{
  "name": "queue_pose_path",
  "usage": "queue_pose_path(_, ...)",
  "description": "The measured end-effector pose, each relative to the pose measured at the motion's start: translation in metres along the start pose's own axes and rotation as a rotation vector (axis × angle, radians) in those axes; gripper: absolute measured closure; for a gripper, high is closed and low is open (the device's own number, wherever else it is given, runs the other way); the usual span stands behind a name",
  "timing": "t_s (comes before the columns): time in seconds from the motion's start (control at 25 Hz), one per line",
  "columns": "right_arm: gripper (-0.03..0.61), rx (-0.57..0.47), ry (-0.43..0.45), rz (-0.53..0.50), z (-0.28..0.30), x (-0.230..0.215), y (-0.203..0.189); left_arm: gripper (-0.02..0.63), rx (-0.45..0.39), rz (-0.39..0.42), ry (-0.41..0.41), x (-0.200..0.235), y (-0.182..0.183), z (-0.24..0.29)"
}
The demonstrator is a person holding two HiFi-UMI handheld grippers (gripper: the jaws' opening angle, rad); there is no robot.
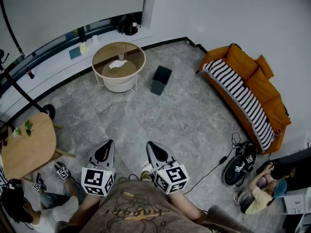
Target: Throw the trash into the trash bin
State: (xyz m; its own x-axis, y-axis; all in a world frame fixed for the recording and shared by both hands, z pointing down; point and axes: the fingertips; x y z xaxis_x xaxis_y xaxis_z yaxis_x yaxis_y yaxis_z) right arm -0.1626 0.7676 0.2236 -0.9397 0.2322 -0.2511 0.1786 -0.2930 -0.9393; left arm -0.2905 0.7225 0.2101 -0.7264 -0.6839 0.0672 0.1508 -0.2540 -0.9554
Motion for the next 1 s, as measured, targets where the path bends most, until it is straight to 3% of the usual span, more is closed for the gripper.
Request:
queue_pose_path(0.72,0.560,-0.029,-0.030,0.016,0.013,0.053,-0.020,0.595,0.018,0.021,-0.045,0.038,-0.022,-0.033)
queue_pose_path(1.0,0.560,-0.026,-0.061,0.030,0.033,0.043,-0.023,0.595,0.022,0.032,-0.064,0.055,-0.023,-0.015)
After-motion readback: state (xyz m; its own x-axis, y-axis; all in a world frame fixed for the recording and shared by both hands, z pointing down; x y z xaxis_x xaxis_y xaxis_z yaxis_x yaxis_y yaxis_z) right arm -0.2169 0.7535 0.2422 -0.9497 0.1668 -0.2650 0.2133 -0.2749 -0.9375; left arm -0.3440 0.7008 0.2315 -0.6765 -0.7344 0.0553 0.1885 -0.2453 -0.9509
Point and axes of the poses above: the fingertips, and each gripper's own axes: z forward along the fingers, x to its left, y out of its top, and after that the axes turned 2 degrees about x, right-handed
